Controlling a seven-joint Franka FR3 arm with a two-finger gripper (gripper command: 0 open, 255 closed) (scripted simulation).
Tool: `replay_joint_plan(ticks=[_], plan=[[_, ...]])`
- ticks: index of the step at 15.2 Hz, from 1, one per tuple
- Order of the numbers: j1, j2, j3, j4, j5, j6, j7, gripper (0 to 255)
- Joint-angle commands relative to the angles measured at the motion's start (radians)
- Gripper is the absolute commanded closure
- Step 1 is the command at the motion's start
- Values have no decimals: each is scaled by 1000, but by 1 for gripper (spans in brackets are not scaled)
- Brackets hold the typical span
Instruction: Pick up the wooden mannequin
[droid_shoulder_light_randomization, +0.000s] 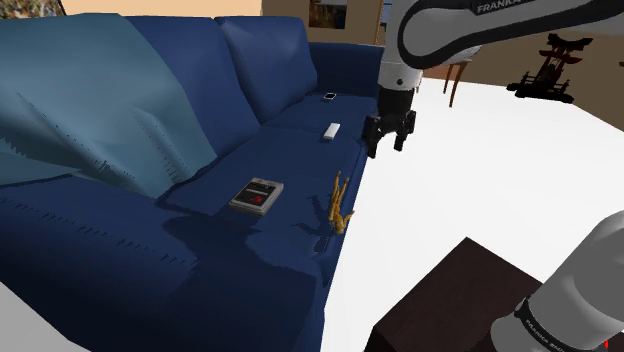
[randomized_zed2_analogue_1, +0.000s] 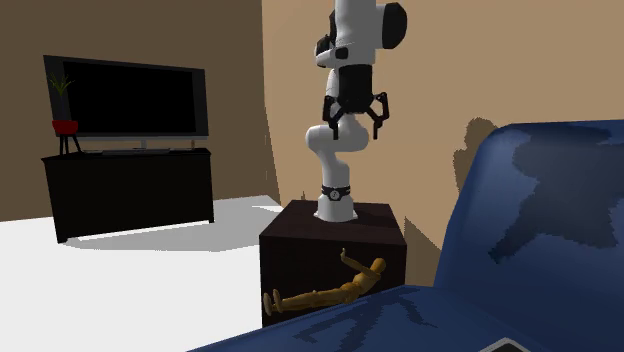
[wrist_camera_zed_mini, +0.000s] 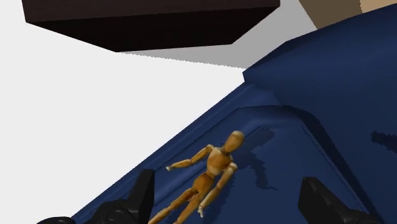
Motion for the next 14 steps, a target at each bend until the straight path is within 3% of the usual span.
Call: replay_joint_plan(ticks=[1, 7, 14], plan=[[-7, 78, 17, 25, -10, 34, 65, 0], [-19, 320, 36, 147, -57, 99, 242, 0], [-8, 603, 12, 334, -106, 129, 421, 0]])
